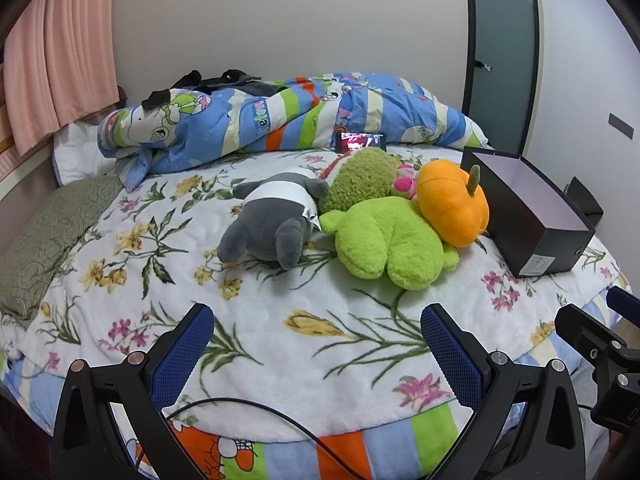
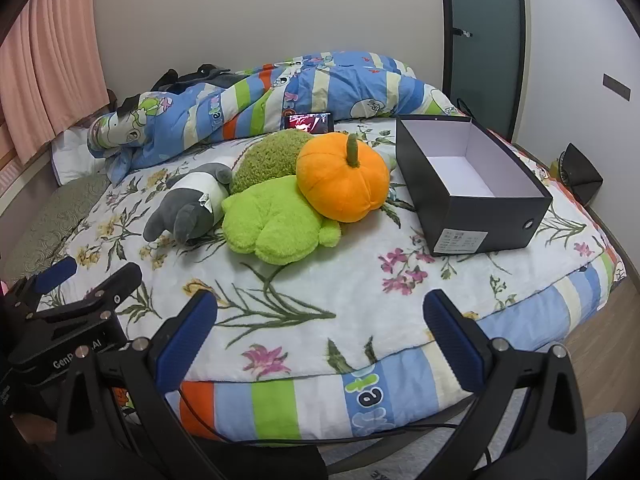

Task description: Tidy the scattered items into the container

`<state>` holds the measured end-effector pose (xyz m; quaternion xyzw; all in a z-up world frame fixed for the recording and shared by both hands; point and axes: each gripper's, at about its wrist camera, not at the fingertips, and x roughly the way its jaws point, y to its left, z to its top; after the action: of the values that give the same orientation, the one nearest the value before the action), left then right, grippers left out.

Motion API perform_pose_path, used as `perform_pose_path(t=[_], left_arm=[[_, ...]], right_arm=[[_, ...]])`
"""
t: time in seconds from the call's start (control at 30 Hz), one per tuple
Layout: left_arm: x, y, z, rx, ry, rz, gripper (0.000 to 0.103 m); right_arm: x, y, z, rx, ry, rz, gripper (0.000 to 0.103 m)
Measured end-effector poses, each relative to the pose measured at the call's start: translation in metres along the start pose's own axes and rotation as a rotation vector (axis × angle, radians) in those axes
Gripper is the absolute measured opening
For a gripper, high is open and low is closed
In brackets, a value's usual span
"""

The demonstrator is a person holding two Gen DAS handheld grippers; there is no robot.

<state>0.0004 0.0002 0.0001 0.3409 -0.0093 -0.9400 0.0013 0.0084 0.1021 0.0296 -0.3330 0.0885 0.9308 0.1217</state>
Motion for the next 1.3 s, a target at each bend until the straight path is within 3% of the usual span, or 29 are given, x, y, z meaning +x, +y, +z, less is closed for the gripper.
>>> perform_pose_path(t=[1.3], left_arm=[[0.0022,-0.0054,-0.0019,0.008,0.002,-0.013,0.103]], right_arm=[[0.0028,-0.0051,-0.0021,0.027,0.009,0.025,0.103]])
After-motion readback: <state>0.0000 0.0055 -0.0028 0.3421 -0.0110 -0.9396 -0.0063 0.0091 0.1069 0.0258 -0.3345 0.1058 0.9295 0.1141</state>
